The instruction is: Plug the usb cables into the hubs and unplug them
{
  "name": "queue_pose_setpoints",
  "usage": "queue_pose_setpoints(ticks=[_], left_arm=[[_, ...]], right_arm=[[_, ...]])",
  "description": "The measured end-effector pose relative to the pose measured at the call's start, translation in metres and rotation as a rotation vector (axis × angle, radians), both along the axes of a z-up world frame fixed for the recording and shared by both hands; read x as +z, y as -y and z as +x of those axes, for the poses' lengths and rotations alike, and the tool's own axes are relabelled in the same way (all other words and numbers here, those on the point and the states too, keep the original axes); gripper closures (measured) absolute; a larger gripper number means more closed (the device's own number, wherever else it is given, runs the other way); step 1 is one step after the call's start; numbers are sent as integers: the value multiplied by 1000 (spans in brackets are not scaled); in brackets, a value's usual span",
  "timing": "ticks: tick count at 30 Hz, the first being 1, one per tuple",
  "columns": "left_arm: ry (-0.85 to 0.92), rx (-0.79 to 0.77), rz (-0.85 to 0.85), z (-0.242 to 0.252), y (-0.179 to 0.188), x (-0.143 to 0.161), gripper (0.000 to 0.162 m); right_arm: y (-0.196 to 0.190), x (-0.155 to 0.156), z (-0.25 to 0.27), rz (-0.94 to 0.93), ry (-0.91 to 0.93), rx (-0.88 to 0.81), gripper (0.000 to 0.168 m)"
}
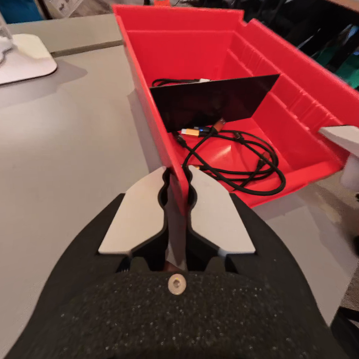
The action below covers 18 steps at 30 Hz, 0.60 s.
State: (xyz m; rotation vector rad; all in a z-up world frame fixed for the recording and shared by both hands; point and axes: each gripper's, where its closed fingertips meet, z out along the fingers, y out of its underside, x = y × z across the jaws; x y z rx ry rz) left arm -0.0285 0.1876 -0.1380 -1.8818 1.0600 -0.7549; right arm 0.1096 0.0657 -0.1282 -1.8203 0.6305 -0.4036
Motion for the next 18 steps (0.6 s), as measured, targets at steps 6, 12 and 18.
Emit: queue_pose_setpoints(ticks=[6, 12, 18], left_arm=[[6, 115, 94, -44, -15, 14, 156], [-7, 266, 204, -133, -48, 40, 157], [-47, 395, 141, -223, -74, 16, 156]], right_arm=[[-24, 15, -36, 5, 65, 52, 165], [-81, 31, -111, 57, 120, 226, 165], [-129, 6, -188, -61, 123, 434, 164]])
